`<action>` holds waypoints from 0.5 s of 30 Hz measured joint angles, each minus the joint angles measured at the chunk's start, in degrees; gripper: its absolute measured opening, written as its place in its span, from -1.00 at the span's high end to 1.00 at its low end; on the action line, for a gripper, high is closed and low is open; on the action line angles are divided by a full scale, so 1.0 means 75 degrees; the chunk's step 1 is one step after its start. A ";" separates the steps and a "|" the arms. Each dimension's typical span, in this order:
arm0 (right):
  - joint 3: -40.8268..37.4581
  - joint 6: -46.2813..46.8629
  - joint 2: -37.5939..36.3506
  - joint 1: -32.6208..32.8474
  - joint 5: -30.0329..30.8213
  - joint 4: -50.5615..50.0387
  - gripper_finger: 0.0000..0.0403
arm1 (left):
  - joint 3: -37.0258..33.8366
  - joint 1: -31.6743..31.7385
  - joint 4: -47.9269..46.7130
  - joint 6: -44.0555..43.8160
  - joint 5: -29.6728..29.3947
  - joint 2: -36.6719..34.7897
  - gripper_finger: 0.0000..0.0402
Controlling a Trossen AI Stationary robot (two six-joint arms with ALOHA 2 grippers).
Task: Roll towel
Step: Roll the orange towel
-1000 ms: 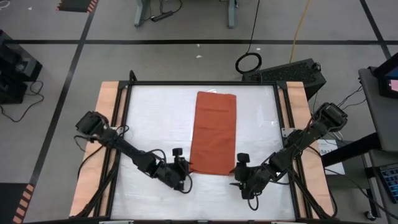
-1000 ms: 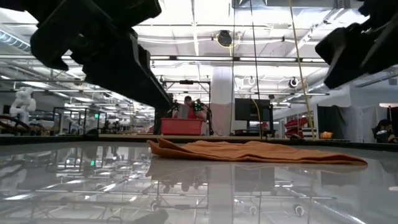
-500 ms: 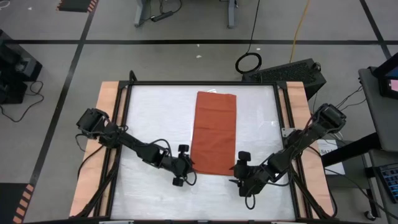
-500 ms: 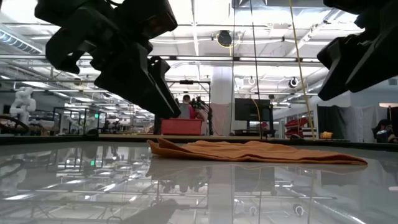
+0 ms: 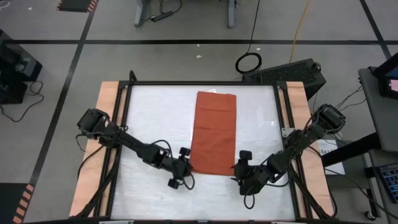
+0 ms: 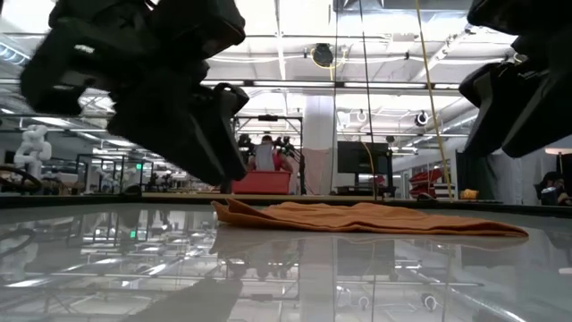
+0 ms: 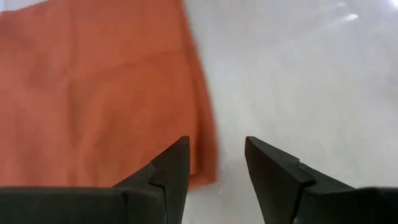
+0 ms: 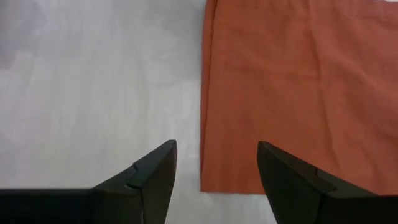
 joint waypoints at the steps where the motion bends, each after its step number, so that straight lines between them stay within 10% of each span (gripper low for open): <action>1: 0.0000 0.0051 0.0000 0.0000 0.0054 0.0009 -0.07 | 0.0000 -0.0007 0.0015 0.0109 0.0060 0.0043 0.19; 15: -0.0006 0.0878 0.0518 0.0043 0.0512 0.0215 -0.07 | -0.0006 0.0028 0.0244 0.0718 -0.0325 0.0522 0.19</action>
